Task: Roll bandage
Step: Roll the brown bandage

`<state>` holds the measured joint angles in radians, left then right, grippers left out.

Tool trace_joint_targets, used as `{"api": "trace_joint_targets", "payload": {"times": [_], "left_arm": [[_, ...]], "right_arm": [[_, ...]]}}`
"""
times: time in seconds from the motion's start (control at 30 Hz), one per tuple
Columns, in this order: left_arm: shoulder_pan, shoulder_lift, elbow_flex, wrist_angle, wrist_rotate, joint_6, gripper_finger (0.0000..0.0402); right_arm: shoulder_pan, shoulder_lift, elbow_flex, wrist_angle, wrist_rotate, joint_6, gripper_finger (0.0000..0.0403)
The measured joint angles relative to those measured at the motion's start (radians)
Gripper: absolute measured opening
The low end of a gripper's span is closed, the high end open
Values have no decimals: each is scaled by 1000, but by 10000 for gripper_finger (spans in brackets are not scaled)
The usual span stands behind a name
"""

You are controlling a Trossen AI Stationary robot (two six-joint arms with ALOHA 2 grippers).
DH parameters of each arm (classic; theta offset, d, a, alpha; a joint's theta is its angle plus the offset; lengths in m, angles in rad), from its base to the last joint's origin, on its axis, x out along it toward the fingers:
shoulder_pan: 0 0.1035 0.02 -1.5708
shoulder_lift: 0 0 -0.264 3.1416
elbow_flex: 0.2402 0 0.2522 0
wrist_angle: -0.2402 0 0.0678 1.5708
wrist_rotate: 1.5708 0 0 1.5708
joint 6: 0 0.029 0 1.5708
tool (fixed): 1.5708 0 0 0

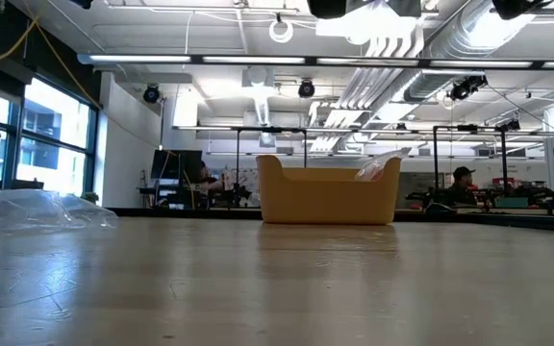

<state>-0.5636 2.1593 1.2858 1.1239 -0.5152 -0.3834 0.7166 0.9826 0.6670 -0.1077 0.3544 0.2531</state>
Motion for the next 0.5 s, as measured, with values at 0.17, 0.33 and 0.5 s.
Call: {"api": "trace_joint_targets", "payload": {"times": [0.17, 0.33, 0.5], "left_arm": [[0, 0, 0, 3, -22, -63, 4], [0, 0, 0, -1, -8, -189, 4], [0, 0, 2, -52, 8, -262, 4]], "right_arm": [[32, -36, 0, -52, 122, -2, 167], [69, -26, 0, -62, 167, -116, 167], [90, 36, 0, -77, 189, -183, 167]]}}
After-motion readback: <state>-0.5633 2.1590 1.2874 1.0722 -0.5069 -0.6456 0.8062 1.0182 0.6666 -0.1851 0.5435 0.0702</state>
